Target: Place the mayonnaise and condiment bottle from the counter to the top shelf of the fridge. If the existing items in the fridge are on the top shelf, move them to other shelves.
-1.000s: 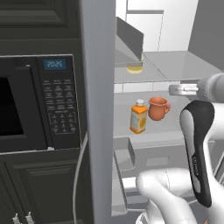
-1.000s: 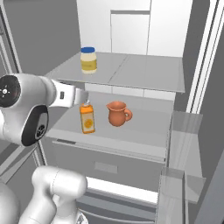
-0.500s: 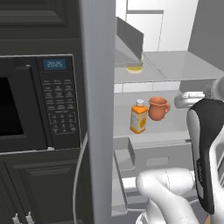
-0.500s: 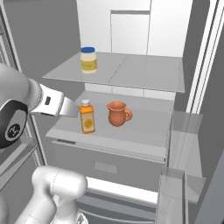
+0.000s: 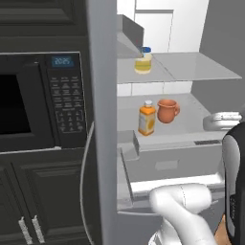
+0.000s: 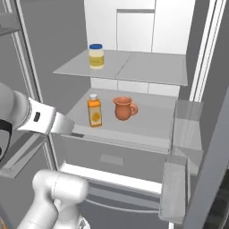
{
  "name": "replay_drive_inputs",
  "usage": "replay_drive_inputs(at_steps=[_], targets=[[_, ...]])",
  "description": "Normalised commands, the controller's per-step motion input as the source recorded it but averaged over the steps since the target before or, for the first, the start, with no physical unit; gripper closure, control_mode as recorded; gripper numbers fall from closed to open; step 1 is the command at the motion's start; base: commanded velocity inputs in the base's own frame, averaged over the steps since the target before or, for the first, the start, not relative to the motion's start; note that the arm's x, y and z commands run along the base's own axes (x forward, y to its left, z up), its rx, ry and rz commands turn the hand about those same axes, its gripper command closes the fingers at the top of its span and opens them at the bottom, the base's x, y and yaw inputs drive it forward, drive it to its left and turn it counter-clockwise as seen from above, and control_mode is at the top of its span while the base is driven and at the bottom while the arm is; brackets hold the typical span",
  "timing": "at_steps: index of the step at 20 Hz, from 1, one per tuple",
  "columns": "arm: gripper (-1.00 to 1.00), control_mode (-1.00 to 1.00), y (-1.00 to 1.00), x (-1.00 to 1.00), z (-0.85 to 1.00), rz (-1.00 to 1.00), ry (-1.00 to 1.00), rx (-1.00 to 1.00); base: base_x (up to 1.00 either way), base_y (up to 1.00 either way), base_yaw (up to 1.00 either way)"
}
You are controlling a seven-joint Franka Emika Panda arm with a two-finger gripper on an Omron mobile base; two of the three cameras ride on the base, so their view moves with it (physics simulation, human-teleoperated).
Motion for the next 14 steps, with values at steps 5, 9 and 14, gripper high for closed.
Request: replay_drive_inputs(at_steps=[5, 9, 14], targets=[[-1.00, 1.00, 0.00, 0.00, 0.00, 0.00, 0.00, 0.00, -1.00, -0.32, 0.00], [-1.00, 1.00, 0.00, 0.00, 0.00, 0.00, 0.00, 0.00, -1.00, -0.42, -0.02], [-1.00, 1.00, 0.00, 0.00, 0.00, 0.00, 0.00, 0.00, -0.54, -0.98, -0.32]])
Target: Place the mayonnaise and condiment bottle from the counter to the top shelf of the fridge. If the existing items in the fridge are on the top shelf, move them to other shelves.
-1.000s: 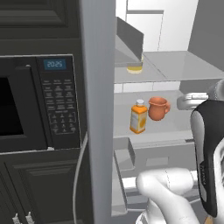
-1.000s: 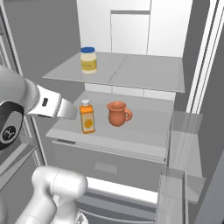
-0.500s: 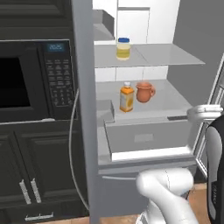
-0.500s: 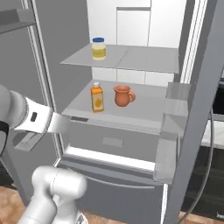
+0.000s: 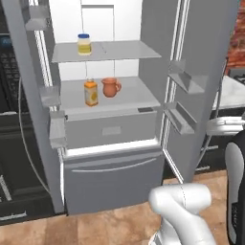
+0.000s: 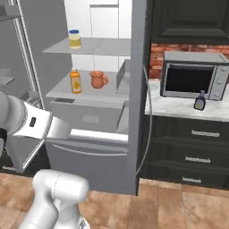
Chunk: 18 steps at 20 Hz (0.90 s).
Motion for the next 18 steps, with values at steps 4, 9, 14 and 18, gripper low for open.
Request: replay_drive_inputs(at_steps=[4, 9, 14, 18], targets=[[-1.00, 1.00, 0.00, 0.00, 0.00, 0.00, 0.00, 0.00, 0.08, -1.00, -0.33], [-1.00, 1.00, 0.00, 0.00, 0.00, 0.00, 0.00, 0.00, 0.42, -1.00, -0.24], [-1.00, 1.00, 0.00, 0.00, 0.00, 0.00, 0.00, 0.00, 0.87, -1.00, -0.08], [-1.00, 1.00, 0.00, 0.00, 0.00, 0.00, 0.00, 0.00, 1.00, -0.70, 0.11]])
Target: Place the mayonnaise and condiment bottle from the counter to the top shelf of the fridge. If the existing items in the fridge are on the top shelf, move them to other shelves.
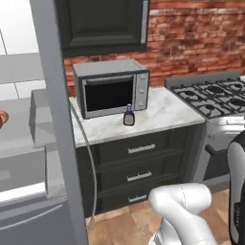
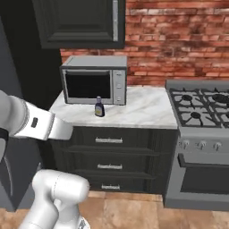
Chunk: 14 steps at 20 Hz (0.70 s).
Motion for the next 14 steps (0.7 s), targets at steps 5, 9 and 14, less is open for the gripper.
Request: replay_drive_inputs(at_steps=[5, 9, 14], targets=[[-1.00, 1.00, 0.00, 0.00, 0.00, 0.00, 0.00, 0.00, 0.99, -0.15, 0.25], [-1.00, 1.00, 0.00, 0.00, 0.00, 0.00, 0.00, 0.00, 0.77, 0.00, 0.21], [-1.00, 1.00, 0.00, 0.00, 0.00, 0.00, 0.00, 0.00, 0.58, 0.00, 0.10]])
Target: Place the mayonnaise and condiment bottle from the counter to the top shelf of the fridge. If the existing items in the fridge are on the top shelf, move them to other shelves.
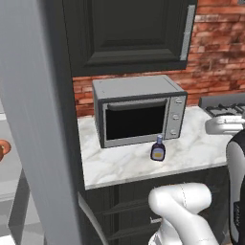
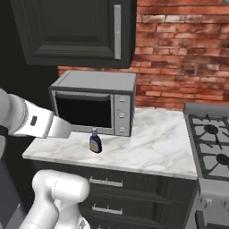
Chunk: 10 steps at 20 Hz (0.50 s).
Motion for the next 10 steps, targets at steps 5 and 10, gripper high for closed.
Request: replay_drive_inputs(at_steps=[5, 10], targets=[[-1.00, -1.00, 0.03, 0.22, -0.49, 0.00, 0.14, 0.00, 0.18, 0.00, 0.01], [-1.00, -1.00, 0.03, 0.49, -0.91, 0.00, 0.18, 0.05, 0.00, 0.00, 0.00]])
